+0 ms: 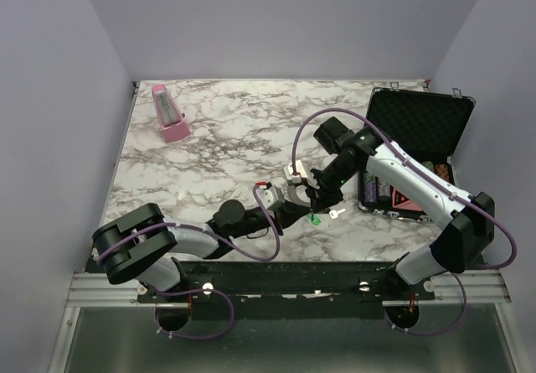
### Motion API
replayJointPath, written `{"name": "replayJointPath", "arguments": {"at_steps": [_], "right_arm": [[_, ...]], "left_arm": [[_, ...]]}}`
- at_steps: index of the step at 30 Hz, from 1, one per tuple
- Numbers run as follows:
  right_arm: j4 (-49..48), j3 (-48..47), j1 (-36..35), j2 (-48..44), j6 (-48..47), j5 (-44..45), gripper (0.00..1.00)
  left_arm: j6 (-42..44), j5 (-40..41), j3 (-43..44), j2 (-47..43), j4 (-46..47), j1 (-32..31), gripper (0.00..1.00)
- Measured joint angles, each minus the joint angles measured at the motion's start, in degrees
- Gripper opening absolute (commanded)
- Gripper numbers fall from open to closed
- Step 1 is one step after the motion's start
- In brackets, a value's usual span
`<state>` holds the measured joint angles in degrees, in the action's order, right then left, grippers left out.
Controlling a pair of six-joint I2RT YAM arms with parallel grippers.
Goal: Put the keys on the keyring
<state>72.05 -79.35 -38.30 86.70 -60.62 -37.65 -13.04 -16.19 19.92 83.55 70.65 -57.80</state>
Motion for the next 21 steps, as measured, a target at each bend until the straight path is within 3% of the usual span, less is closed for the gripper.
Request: {"name": "replayJointPath", "arguments": {"at_steps": [4, 11, 21], "right_arm": [[-0.3, 0.0, 0.0, -0.1, 0.9, -2.4, 0.39], [-1.4, 0.1, 1.8, -1.2, 1.5, -10.7, 0.43], [-12.7, 10.2, 13.1, -4.6, 1.2, -26.3, 0.48]], "left_arm": [[-2.2, 2.1, -4.2, -0.7, 3.3, 0.2, 0.0], [-5.6, 3.8, -10.4, -1.9, 3.4, 0.5, 0.0], [-5.0, 4.9, -11.1, -12.2, 4.0, 0.5, 0.0]]}}
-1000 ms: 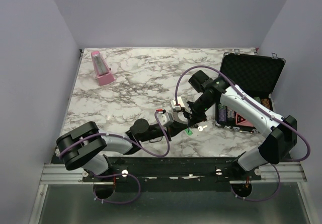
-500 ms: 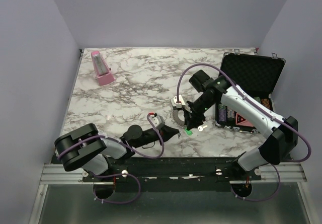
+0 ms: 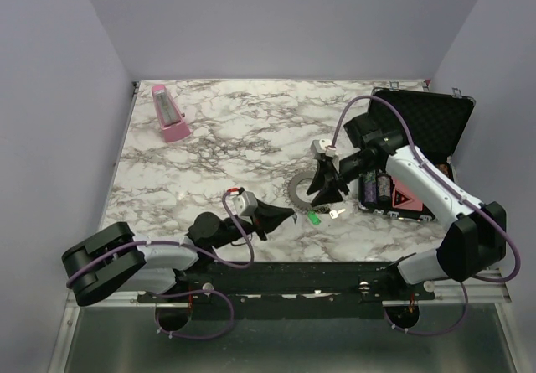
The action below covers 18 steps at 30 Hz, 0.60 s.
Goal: Put the keys on the keyring
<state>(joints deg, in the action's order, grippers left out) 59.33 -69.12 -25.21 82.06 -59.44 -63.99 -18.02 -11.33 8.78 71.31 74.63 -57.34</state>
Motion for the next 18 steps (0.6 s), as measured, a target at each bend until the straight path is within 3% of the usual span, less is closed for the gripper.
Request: {"name": "replayJointPath", "arguments": {"at_steps": [10, 18], "right_arm": [[-0.5, 1.1, 0.3, 1.4, -6.2, -12.4, 0.46], [0.8, 1.0, 0.0, 2.7, -7.8, -17.3, 0.4]], "left_arm": [[2.2, 0.0, 1.6, -7.1, 0.6, 0.0, 0.0], [2.8, 0.0, 3.8, -6.7, 0.9, 0.0, 0.0]]}}
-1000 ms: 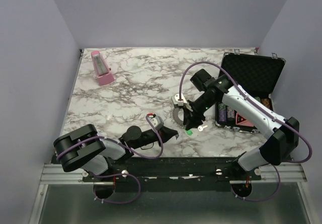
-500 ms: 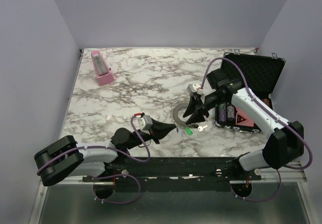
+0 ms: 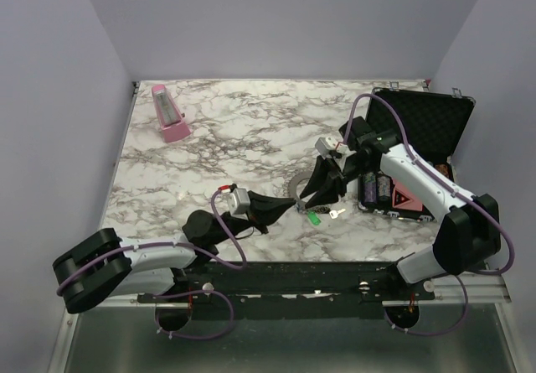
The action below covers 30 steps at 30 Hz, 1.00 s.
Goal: Put the keys on the keyring
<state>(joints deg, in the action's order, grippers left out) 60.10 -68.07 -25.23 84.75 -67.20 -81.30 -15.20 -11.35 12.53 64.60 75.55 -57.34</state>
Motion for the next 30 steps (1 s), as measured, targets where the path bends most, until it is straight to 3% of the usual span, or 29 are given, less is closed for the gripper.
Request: {"name": "replayJointPath", "arguments": {"at_steps": [25, 30], "right_arm": [[-0.5, -0.2, -2.5, 0.9, 2.3, -1.6, 0.18], [-0.5, -0.4, -2.5, 0.9, 2.8, -1.5, 0.27]], "left_arm": [[-0.5, -0.2, 0.5, 3.5, 0.9, -0.2, 0.0], [-0.6, -0.2, 0.5, 3.5, 1.1, -0.2, 0.0]]}}
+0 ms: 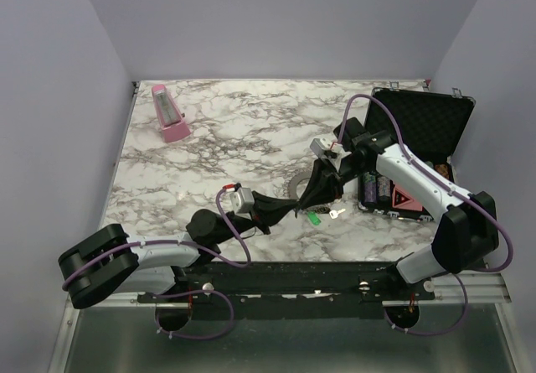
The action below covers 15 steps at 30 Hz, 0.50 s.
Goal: Put the keys on the keyring
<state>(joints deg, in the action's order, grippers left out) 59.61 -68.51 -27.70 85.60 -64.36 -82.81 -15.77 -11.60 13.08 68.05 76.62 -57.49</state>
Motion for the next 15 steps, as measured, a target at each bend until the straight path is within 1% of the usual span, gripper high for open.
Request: {"name": "replayJointPath", "arguments": {"at_steps": [2, 4, 8, 15], "right_arm": [[0.1, -0.2, 0.0, 0.0, 0.2, 0.0, 0.28], [0.0, -0.4, 0.0, 0.0, 0.4, 0.0, 0.27], [0.0, -0.5, -0.1, 0.0, 0.4, 0.1, 0.19], [0.0, -0.5, -0.1, 0.0, 0.5, 0.5, 0.11]], "left_arm": [[0.0, 0.0, 0.0, 0.0, 0.0, 0.0, 0.0], [0.0, 0.0, 0.0, 0.0, 0.1, 0.0, 0.0], [0.0, 0.0, 0.0, 0.0, 0.1, 0.0, 0.0], [0.1, 0.0, 0.0, 0.0, 0.2, 0.0, 0.0]]}}
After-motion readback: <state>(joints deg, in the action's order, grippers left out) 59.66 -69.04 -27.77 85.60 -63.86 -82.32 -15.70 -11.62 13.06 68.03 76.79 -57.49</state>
